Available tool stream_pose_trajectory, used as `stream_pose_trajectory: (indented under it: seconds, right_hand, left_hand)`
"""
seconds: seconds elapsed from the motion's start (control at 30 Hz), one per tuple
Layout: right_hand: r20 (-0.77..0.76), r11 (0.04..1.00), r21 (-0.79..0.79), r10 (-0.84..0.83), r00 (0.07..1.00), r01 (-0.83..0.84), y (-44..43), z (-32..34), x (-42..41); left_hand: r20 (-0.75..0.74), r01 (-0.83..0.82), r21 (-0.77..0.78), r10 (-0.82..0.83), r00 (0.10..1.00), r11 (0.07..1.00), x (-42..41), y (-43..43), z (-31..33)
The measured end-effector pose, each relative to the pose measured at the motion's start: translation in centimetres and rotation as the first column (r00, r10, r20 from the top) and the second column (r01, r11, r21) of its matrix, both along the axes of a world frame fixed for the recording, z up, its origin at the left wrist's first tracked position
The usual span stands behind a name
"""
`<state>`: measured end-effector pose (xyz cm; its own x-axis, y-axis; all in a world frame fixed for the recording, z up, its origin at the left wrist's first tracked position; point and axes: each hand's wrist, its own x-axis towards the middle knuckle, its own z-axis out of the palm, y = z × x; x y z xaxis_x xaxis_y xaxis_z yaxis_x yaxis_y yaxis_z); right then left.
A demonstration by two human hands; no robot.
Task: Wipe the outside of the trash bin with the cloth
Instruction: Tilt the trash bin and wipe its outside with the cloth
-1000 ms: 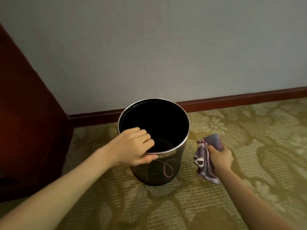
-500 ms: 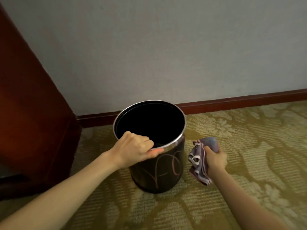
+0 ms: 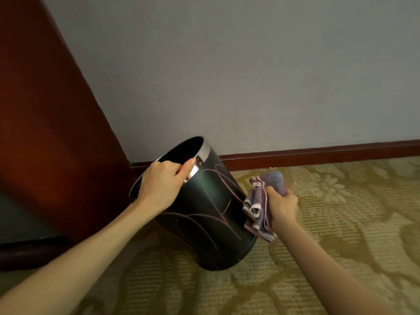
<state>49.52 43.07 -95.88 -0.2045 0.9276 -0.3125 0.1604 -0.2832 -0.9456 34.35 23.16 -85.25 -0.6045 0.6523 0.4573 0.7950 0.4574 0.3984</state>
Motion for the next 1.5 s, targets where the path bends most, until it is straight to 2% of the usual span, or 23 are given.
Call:
stream_pose_trajectory:
  seconds: [0.1, 0.2, 0.37, 0.53, 0.67, 0.77, 0.97, 1.03, 1.13, 1.2, 1.3, 1.5]
  right_hand:
    - [-0.003, 0.999, 0.028, 0.025, 1.0, -0.025, -1.4, 0.7, -1.6]
    - [0.083, 0.989, 0.146, 0.025, 0.996, -0.037, -3.6, 1.5, -2.9]
    - [0.157, 0.923, 0.376, 0.025, 0.987, -0.083, -7.8, 2.4, -4.6]
    - [0.161, 0.849, 0.51, 0.062, 0.985, -0.137, -9.8, 1.9, -5.2]
    - [0.262, 0.783, 0.585, 0.062, 0.963, -0.209, -7.7, 1.9, -5.9]
    - [0.349, 0.802, 0.544, 0.05, 0.936, -0.246, -5.4, 2.2, -7.0]
    - [0.508, 0.916, 0.23, 0.175, 0.844, -0.328, 0.2, 1.5, -8.2]
    - [0.518, 0.924, 0.211, 0.171, 0.838, -0.32, 0.6, 1.2, -8.4]
    - [0.546, 0.91, 0.288, 0.099, 0.832, -0.297, -0.2, 1.1, -8.5]
    - [0.517, 0.891, 0.372, 0.035, 0.855, -0.261, -1.4, 1.3, -8.2]
    - [0.385, 0.862, 0.478, -0.031, 0.922, -0.17, -4.4, 1.4, -7.4]
    - [0.168, 0.826, 0.557, -0.011, 0.986, -0.086, -10.1, 0.3, -5.7]
  left_hand:
    - [0.064, -0.113, -0.012, 0.113, 0.991, 0.994, -1.5, 0.9, 0.3]
    - [0.074, -0.248, -0.043, 0.25, 0.965, 0.968, -2.9, 1.7, 0.4]
    - [-0.015, -0.391, -0.096, 0.392, 0.92, 0.915, -4.6, 2.1, -0.2]
    - [-0.064, -0.367, -0.066, 0.363, 0.93, 0.928, -5.4, 2.2, -0.2]
    - [-0.064, -0.308, -0.052, 0.305, 0.95, 0.95, -5.9, 1.9, -0.3]
    - [-0.067, -0.289, -0.034, 0.287, 0.956, 0.957, -6.2, 1.5, -0.5]
    - [0.012, -0.25, -0.015, 0.25, 0.968, 0.968, -6.2, -1.1, -1.2]
    - [0.02, -0.277, -0.016, 0.278, 0.96, 0.961, -6.2, -1.0, -1.4]
    - [0.012, -0.332, -0.028, 0.332, 0.943, 0.943, -6.4, -0.4, -1.3]
    - [0.017, -0.362, -0.034, 0.362, 0.932, 0.932, -6.8, 0.0, -1.2]
    - [0.023, -0.41, -0.049, 0.411, 0.911, 0.911, -7.4, 0.9, -0.9]
    - [-0.017, -0.421, -0.066, 0.421, 0.907, 0.905, -7.5, 2.8, -0.3]
